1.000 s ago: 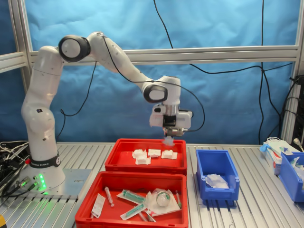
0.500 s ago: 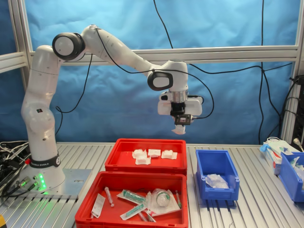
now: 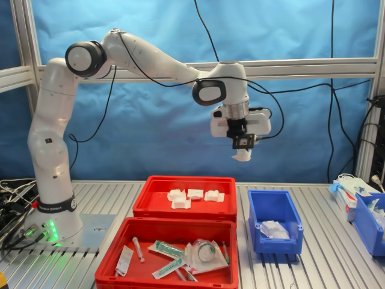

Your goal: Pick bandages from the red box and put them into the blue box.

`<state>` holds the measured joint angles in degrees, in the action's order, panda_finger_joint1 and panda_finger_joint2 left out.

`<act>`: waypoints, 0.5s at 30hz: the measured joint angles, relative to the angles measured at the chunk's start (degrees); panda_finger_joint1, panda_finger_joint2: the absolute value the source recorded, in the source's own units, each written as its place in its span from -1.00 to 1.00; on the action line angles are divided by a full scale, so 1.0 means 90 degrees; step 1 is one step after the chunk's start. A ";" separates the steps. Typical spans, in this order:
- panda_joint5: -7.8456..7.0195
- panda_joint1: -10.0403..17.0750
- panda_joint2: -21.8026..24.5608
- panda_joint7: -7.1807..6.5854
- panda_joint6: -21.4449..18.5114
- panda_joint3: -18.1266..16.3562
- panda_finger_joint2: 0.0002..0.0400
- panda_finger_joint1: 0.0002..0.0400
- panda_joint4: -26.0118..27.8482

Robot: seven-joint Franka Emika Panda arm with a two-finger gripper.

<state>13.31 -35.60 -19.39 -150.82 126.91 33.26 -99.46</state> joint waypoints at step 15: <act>0.0517 0.0549 -0.1063 0.0000 -0.0007 0.0053 -0.60 -0.60 0.1299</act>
<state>17.96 -30.66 -28.96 -150.82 126.84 33.74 -87.77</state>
